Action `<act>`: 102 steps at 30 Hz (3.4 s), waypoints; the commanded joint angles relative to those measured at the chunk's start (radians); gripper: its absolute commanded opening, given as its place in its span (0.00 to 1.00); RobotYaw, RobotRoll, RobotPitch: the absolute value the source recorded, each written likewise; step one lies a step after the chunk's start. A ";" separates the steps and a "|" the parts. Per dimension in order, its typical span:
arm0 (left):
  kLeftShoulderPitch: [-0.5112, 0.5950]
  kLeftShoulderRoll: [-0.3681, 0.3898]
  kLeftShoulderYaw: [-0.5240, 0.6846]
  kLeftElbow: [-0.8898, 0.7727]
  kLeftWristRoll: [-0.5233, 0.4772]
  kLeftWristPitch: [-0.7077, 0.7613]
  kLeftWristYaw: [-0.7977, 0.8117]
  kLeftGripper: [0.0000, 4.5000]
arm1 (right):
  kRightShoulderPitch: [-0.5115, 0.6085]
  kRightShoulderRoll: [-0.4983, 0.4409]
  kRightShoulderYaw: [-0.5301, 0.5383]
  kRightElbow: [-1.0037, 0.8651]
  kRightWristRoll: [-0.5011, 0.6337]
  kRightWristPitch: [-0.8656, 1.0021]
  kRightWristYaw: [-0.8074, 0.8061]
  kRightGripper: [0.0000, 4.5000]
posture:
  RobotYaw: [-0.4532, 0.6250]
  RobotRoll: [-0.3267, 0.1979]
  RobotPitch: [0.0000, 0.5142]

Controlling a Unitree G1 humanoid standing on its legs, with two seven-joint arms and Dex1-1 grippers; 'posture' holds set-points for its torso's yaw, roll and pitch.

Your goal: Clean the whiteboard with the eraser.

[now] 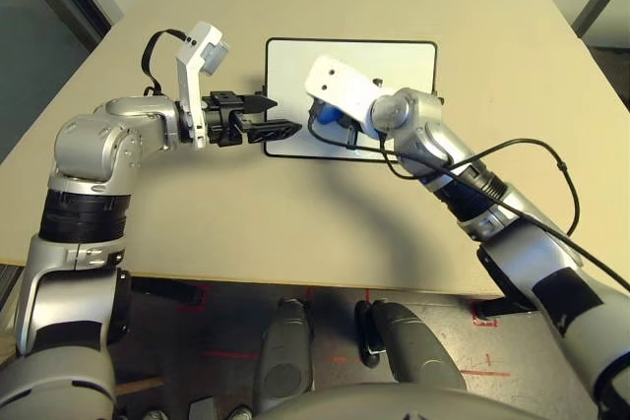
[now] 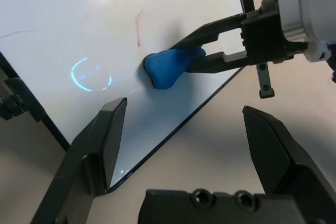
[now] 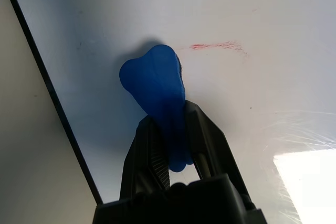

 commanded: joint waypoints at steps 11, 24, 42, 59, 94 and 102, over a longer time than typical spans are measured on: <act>0.008 0.005 -0.011 -0.011 0.006 0.005 -0.006 1.00 | -0.171 0.037 -0.086 0.232 0.050 -0.036 -0.080 0.14 | 0.44 0.62 0.33; -0.002 0.004 -0.018 -0.004 0.008 0.004 -0.011 1.00 | 0.052 -0.020 0.035 -0.070 -0.004 0.067 0.044 0.14 | 0.43 0.62 0.33; -0.004 -0.003 -0.021 0.001 0.009 0.002 -0.010 1.00 | -0.123 -0.024 -0.071 0.056 0.037 0.067 0.003 0.14 | 0.42 0.62 0.33; -0.008 0.001 -0.023 0.006 0.011 0.002 -0.015 1.00 | -0.046 -0.032 -0.018 -0.065 0.046 0.096 0.064 0.14 | 0.42 0.62 0.34; -0.004 -0.014 -0.017 0.000 0.019 0.003 -0.012 1.00 | -0.010 -0.058 0.013 -0.065 0.048 0.061 0.060 0.14 | 0.42 0.62 0.32; -0.007 -0.015 -0.020 0.007 0.022 -0.003 -0.014 1.00 | -0.019 -0.055 -0.006 -0.069 0.047 0.060 0.056 0.14 | 0.42 0.62 0.31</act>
